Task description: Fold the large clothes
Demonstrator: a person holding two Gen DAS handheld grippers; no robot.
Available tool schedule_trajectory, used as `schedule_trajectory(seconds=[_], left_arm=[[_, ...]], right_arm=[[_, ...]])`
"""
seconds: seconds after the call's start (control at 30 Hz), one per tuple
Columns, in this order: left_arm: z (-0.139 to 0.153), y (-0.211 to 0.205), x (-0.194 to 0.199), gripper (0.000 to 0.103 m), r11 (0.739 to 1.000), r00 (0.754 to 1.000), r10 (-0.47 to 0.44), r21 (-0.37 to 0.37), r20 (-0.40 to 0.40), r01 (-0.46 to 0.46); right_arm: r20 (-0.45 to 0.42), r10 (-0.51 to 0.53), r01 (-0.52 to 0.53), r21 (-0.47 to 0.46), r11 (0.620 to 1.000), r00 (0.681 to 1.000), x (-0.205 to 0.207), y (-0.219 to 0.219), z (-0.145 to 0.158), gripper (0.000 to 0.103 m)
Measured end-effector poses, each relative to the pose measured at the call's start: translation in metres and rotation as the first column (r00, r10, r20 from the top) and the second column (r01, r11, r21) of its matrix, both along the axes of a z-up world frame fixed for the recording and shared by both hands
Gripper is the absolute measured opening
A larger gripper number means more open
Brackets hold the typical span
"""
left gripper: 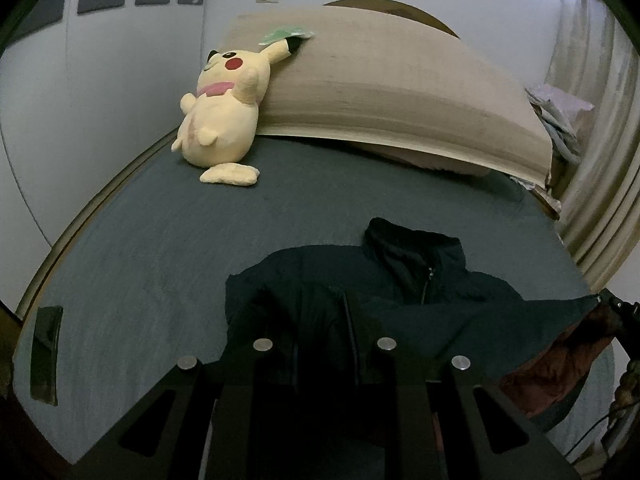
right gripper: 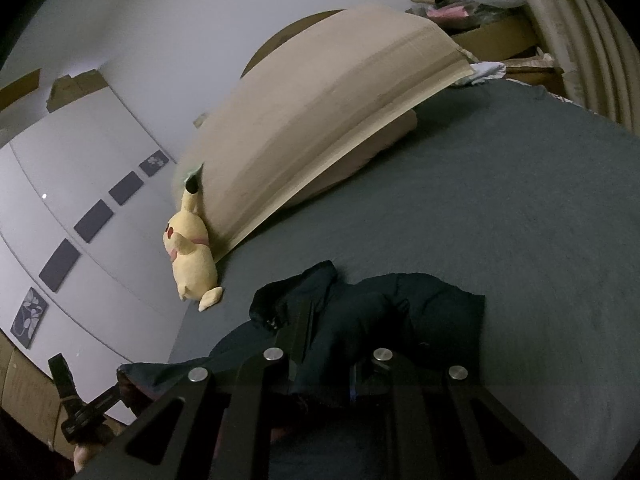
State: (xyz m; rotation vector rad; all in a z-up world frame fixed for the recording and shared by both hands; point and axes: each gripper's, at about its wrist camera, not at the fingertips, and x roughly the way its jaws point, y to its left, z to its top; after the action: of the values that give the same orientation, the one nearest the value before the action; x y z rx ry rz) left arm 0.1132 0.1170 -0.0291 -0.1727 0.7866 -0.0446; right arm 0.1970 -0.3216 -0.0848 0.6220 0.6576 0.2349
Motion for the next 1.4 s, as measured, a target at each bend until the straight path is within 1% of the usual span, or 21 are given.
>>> schedule_trajectory(seconds=[0.33,0.6,0.8,1.0,1.23,1.4], left_arm=[[-0.001,-0.002,0.024,0.019,1.0,1.0,-0.004,0.013,-0.003,0.004],[-0.009,-0.01,0.053,0.019,1.0,1.0,-0.01,0.026,-0.028,0.011],[-0.021,-0.014,0.076,0.019,0.999,0.998,-0.014,0.04,-0.063,0.016],[-0.032,-0.015,0.092,0.019,0.998,0.996,-0.015,0.054,-0.089,0.02],[-0.039,-0.016,0.113,0.019,0.999,0.994,-0.017,0.049,-0.108,0.023],[-0.058,-0.017,0.132,0.019,0.998,0.989,-0.014,0.051,-0.15,0.022]], right_arm=[[0.0,0.0,0.0,-0.002,1.0,1.0,0.019,-0.001,0.001,0.013],[-0.024,-0.004,0.003,-0.014,1.0,1.0,0.047,-0.002,-0.005,0.013],[-0.066,-0.001,-0.002,-0.034,0.999,0.998,0.074,0.001,-0.019,0.013],[-0.101,0.002,-0.005,-0.031,1.0,0.995,0.095,0.001,-0.032,0.013],[-0.126,0.003,-0.004,-0.01,1.0,0.992,0.118,0.0,-0.041,0.013],[-0.174,-0.001,-0.001,-0.01,1.0,0.985,0.138,0.001,-0.06,0.013]])
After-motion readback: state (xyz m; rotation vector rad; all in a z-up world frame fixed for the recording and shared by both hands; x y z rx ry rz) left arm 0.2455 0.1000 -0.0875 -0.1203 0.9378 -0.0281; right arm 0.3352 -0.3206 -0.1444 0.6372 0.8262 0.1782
